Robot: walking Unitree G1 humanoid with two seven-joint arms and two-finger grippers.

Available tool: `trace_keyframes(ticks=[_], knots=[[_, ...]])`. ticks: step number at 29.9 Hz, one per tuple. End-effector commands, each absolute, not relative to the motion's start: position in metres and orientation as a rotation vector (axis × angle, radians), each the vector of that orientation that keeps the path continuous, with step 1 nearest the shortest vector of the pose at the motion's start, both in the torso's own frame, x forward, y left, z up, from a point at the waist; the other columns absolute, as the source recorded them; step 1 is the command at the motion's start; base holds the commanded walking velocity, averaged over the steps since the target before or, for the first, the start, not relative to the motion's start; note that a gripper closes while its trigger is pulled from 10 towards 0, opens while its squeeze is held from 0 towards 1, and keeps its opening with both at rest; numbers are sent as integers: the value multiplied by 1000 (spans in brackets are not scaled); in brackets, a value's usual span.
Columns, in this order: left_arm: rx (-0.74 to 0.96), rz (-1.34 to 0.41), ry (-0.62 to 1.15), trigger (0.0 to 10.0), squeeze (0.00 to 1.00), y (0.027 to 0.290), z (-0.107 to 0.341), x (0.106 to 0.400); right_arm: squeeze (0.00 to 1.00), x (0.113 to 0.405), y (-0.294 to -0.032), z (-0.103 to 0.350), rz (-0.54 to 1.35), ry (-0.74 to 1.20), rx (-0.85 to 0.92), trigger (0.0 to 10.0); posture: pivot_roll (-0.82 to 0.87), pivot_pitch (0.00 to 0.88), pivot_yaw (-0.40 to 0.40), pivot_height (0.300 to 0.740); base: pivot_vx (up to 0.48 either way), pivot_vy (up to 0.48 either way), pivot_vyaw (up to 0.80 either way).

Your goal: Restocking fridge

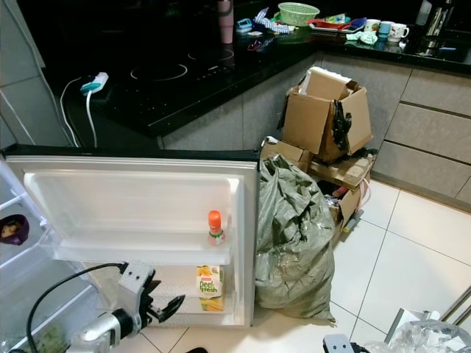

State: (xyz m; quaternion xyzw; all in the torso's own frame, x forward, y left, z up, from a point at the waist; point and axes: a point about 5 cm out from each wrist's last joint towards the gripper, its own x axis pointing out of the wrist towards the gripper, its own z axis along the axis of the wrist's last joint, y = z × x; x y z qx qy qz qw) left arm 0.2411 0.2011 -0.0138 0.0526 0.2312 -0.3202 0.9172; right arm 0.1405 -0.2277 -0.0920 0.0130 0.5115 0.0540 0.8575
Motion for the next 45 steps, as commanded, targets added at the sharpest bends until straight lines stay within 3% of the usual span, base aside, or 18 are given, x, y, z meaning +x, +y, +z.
trace_keyframes(ticks=[1, 5, 13, 17, 23, 25, 31, 40, 45], knots=[[159, -750, 519, 10000, 0, 207, -13, 236, 0, 140, -227, -92, 123, 1081, 29, 10000, -84, 0, -3, 740, 0, 0, 0], [169, -855, 510, 10000, 0, 206, -5, 236, 0, 140, -226, -92, 124, 1081, 30, 10000, -84, 0, -3, 740, 0, 0, 0], [302, -1290, 511, 10000, 0, 196, 39, 225, 0, 141, -225, -92, 126, 1081, 34, 10000, -82, 0, -3, 740, 0, 0, 0], [399, -1382, 442, 10000, 0, 188, 71, 233, 0, 141, -225, -92, 124, 1079, 39, 10000, -88, 0, 3, 740, 0, 0, 0], [356, -1422, 296, 10000, 0, 175, 107, 238, 0, 140, -225, -93, 120, 1080, 44, 10000, -90, 0, 4, 740, 0, 0, 0], [319, -1374, 90, 10000, 0, 167, 144, 253, 0, 139, -225, -93, 120, 1083, 45, 10000, -89, 0, 4, 740, 0, 0, 0], [319, -1202, -180, 10000, 0, 167, 201, 285, 0, 141, -225, -93, 120, 1079, 43, 10000, -92, 0, 3, 740, 0, 0, 0], [388, -1011, -289, 10000, 0, 173, 240, 309, 0, 142, -225, -92, 117, 1075, 44, 10000, -95, 0, 4, 740, 0, 0, 0], [522, -824, -271, 10000, 0, 186, 260, 340, 0, 140, -225, -93, 112, 1082, 39, 10000, -99, 0, 5, 740, 0, 0, 0]])
